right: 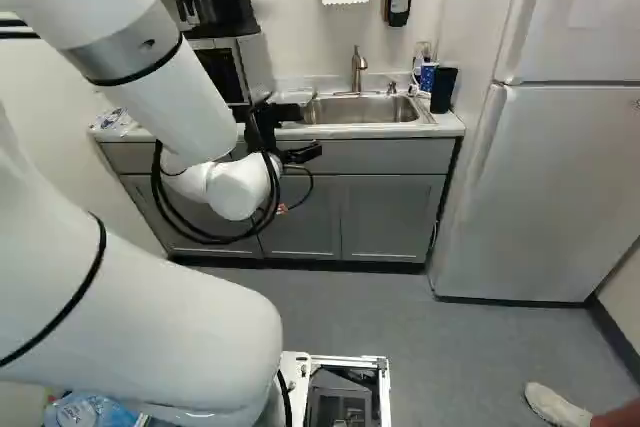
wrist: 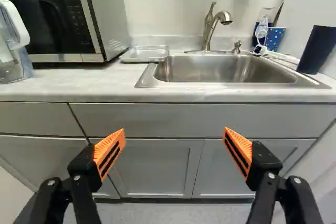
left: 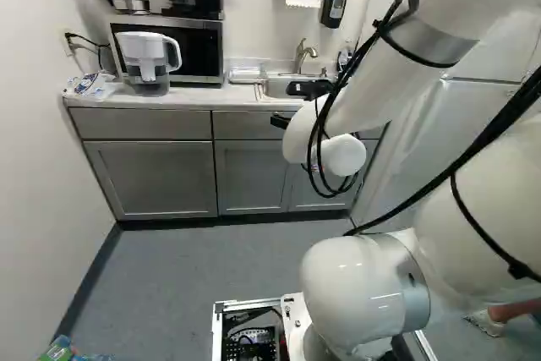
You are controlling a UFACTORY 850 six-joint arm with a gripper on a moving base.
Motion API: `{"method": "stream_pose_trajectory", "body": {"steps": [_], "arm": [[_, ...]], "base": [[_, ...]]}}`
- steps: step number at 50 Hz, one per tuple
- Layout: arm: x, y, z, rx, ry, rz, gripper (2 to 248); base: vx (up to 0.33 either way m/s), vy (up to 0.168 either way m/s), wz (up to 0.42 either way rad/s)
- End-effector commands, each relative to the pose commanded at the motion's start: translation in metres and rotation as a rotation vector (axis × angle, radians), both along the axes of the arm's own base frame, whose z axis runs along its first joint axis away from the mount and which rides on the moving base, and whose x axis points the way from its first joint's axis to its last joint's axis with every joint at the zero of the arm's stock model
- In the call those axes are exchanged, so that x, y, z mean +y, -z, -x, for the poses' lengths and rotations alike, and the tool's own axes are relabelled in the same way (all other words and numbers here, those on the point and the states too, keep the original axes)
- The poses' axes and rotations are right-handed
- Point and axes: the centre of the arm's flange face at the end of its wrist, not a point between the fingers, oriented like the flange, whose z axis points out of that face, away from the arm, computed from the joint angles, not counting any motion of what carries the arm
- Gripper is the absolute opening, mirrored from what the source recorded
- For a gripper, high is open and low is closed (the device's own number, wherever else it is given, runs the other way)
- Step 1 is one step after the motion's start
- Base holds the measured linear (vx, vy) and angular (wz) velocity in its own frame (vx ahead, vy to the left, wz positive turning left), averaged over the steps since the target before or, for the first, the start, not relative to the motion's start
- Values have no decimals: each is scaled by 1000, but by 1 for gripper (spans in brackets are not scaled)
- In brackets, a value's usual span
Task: Rinse the cup and place it in the tray
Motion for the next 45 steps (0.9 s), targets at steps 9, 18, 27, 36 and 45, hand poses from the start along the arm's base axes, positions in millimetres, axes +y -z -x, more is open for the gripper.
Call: {"method": "stream_pose_trajectory", "body": {"steps": [9,18,27,36,45], "arm": [[0,-9,-8,-9,0,0,247],[0,-18,-16,-27,0,0,247],[0,-27,-23,-48,0,0,247],[0,-36,-30,-68,0,0,247],[0,-46,-37,-89,0,0,247]], "base": [[0,0,0],[0,0,0],[0,0,0],[0,0,0],[0,0,0]]}}
